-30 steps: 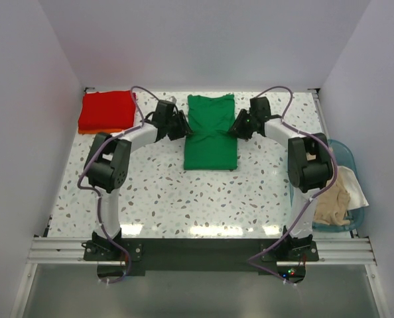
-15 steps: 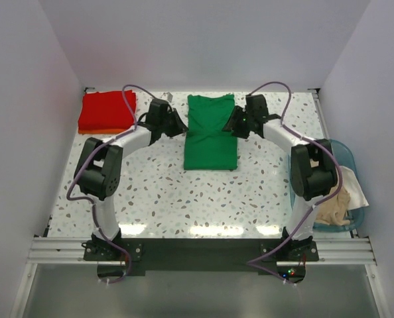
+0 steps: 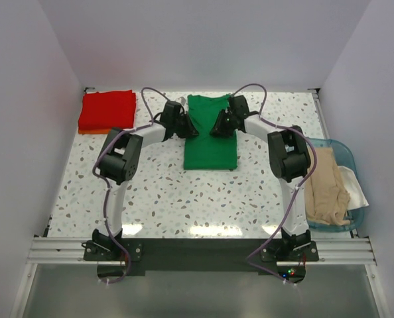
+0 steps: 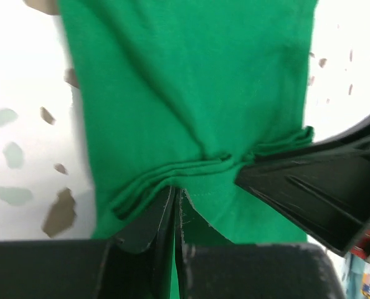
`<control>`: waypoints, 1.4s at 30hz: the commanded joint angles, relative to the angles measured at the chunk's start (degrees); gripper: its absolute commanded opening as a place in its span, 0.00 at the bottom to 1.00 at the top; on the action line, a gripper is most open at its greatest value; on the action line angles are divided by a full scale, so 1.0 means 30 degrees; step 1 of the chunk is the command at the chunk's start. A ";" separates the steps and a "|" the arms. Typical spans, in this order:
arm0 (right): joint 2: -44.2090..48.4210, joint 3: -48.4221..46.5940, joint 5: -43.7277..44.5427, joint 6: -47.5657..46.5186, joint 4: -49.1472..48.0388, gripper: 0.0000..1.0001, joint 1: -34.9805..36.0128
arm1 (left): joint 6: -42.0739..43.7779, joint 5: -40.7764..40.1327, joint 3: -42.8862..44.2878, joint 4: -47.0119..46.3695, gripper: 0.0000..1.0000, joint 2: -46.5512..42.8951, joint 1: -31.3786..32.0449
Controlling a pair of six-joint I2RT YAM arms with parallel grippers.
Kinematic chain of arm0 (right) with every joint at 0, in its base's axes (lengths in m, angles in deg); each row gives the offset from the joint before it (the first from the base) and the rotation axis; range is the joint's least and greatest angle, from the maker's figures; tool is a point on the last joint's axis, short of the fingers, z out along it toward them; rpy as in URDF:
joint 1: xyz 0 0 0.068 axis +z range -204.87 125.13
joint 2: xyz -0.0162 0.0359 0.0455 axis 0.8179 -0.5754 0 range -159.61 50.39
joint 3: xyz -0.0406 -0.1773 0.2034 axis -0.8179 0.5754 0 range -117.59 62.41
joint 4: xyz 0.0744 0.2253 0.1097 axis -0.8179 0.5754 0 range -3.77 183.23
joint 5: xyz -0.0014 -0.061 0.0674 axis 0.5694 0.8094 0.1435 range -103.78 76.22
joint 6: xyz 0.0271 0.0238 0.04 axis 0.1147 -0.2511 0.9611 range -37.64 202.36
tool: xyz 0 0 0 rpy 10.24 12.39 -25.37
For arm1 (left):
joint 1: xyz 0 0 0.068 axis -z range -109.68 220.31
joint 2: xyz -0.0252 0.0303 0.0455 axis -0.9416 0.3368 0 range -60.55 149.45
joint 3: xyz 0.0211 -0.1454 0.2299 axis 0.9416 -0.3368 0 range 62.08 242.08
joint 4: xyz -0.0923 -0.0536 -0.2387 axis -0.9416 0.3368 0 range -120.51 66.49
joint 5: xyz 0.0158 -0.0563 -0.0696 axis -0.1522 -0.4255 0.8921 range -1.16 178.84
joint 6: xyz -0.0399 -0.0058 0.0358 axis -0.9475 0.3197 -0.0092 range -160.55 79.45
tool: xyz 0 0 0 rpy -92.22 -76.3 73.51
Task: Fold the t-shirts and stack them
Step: Fold the tshirt
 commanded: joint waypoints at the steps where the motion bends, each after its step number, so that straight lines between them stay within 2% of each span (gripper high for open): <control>1: -0.0655 -0.0751 -0.0344 -0.0197 -0.0050 0.29 -0.0357 | -0.0003 -0.0349 0.0891 -0.0219 0.09 0.0820 -0.0527; 10: -0.0159 0.1153 -0.0403 -0.0138 -0.0754 0.31 -0.0416 | -0.0969 -0.1609 -0.1858 -0.0596 0.09 -0.0435 -0.0527; 22: 0.2039 0.5576 -0.0197 -0.0021 -0.2306 0.30 0.0930 | -0.2288 -0.2401 -0.7427 -0.2295 0.07 -0.5090 -0.0410; 32: 0.4704 0.9646 0.0006 0.0418 -0.3713 0.30 0.3125 | -0.2786 -0.3016 -1.2524 -0.3205 0.07 -0.9779 0.0088; 37: 0.5730 1.0412 -0.0080 0.0213 -0.3568 0.30 0.3744 | -0.2787 -0.3162 -1.4546 -0.3119 0.07 -1.1860 0.0205; 42: 0.7282 0.9712 0.0271 -0.0109 -0.2078 0.36 0.3715 | -0.2202 -0.3134 -1.4581 -0.2562 0.12 -1.3444 0.0205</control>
